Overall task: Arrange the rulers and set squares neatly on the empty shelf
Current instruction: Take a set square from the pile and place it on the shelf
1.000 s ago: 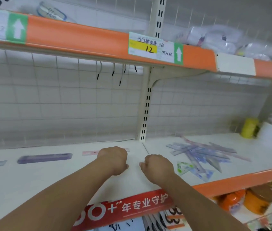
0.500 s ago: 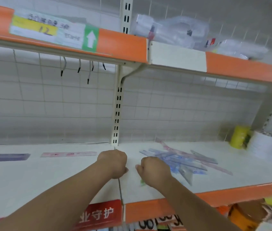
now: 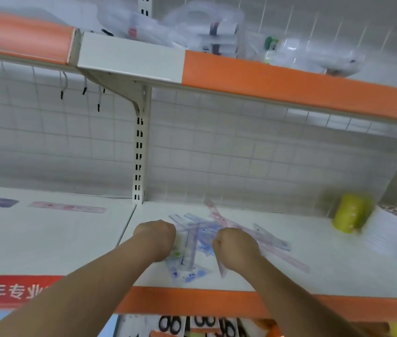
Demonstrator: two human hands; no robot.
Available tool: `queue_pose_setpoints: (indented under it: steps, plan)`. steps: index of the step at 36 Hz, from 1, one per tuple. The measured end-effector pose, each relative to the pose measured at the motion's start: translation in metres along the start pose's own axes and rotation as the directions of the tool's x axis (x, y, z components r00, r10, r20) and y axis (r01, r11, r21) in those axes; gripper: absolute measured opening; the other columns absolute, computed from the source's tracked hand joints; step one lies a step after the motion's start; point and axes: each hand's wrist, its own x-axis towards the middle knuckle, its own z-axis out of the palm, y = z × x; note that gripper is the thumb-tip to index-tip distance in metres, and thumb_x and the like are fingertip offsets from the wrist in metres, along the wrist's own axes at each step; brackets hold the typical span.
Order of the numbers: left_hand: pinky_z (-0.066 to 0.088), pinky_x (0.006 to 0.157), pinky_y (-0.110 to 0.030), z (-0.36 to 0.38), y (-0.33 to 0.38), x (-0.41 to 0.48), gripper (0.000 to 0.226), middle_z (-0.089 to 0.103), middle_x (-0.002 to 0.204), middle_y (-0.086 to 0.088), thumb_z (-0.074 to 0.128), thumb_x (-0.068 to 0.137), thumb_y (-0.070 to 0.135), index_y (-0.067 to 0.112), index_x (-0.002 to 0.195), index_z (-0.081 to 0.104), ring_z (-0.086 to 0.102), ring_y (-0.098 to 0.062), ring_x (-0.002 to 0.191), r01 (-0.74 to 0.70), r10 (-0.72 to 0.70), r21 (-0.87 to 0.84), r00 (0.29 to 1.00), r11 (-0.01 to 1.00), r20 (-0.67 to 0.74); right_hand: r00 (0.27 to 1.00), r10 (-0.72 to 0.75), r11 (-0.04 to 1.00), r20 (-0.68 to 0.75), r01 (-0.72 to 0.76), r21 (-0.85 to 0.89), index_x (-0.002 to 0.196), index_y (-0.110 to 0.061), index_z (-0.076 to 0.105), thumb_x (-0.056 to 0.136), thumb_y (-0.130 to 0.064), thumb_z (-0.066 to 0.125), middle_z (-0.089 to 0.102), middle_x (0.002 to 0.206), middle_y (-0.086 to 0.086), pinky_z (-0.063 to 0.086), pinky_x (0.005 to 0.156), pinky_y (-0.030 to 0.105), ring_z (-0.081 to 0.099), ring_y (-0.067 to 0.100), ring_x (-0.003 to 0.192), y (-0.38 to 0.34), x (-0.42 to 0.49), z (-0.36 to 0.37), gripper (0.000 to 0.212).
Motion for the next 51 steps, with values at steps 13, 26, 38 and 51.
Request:
queue_pose_setpoints:
  steps: [13,26,38,51]
  plan:
    - [0.048,0.088,-0.033,0.009,0.002,0.011,0.039,0.058,0.113,-0.006,0.056,0.092,0.036,0.009,0.121,0.053,0.057,-0.022,0.104,0.057,-0.042,-0.102,0.989,0.993,0.142,0.996,0.084,0.994,0.034,-0.086,0.073,0.086,-0.02,0.056,0.095,-0.027,0.041,0.06,0.088,0.0,0.039,0.065,0.024,0.056,0.019,0.083,0.051,0.012,0.016,0.019]
    - [0.038,0.072,-0.024,-0.003,0.009,0.021,0.046,0.049,0.076,0.001,0.064,0.089,0.035,0.004,0.122,0.055,0.047,-0.014,0.07,0.017,-0.01,-0.031,0.977,0.999,0.214,0.99,0.141,0.988,0.002,-0.141,0.059,0.122,-0.011,0.05,0.094,-0.03,0.046,0.047,0.123,0.011,0.04,0.096,0.031,0.046,0.028,0.117,0.078,0.024,0.019,0.034]
    - [0.044,0.086,-0.027,-0.001,0.006,0.024,0.058,0.057,0.12,-0.006,0.067,0.086,0.039,0.007,0.13,0.045,0.05,-0.018,0.094,0.044,-0.027,-0.077,0.977,0.996,0.212,0.995,0.096,0.995,0.002,-0.096,0.033,0.118,-0.012,0.055,0.097,-0.028,0.043,0.05,0.122,0.01,0.038,0.094,0.029,0.047,0.026,0.114,0.082,0.029,0.019,0.029]
    - [0.044,0.085,-0.027,-0.004,0.003,0.018,0.065,0.054,0.116,-0.006,0.065,0.086,0.045,0.006,0.132,0.043,0.047,-0.018,0.094,0.053,-0.037,-0.07,0.976,0.996,0.216,0.991,0.133,0.99,0.013,-0.133,0.04,0.116,-0.009,0.056,0.095,-0.026,0.046,0.049,0.121,0.01,0.039,0.095,0.029,0.047,0.026,0.115,0.08,0.029,0.018,0.029]
